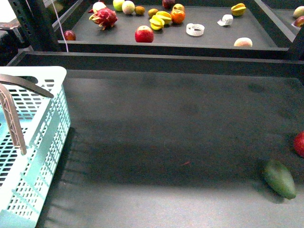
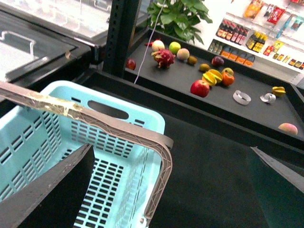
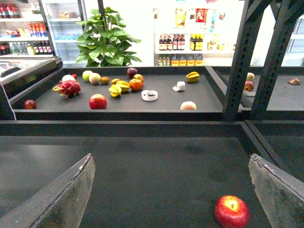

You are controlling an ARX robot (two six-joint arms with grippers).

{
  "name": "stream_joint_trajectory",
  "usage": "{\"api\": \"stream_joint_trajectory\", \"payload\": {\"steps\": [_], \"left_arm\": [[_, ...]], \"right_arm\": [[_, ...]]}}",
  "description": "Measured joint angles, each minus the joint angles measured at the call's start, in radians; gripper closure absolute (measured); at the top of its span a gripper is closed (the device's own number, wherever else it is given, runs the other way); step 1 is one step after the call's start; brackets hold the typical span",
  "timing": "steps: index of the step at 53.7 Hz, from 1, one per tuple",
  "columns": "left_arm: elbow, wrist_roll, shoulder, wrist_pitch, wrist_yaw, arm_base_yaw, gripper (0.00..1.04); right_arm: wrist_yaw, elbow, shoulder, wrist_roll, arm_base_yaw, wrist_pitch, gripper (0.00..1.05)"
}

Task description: Pick mango with right arm and hold basket with left

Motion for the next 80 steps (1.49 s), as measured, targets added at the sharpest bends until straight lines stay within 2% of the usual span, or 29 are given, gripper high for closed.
{"api": "stream_joint_trajectory", "payload": {"steps": [20,52,74,80], "left_arm": [[0.078,-0.291,0.277,-0.008,0.078,0.091,0.06],[0.211,-0.539,0.653,0.106,0.042,-0.004,0.06],[0.266,-0.572,0.773,0.127,0.085,0.143,0.06],[0.304,-0.560,0.884,0.199,0.136,0.207,0.06]], "right_arm": [[0.000,0.000,0.000,0.000,0.000,0.000,0.08],[0.000,0.000,0.000,0.000,0.000,0.000,0.08],[0.000,0.000,0.000,0.000,0.000,0.000,0.08],[0.000,0.000,0.000,0.000,0.000,0.000,0.08]]}}
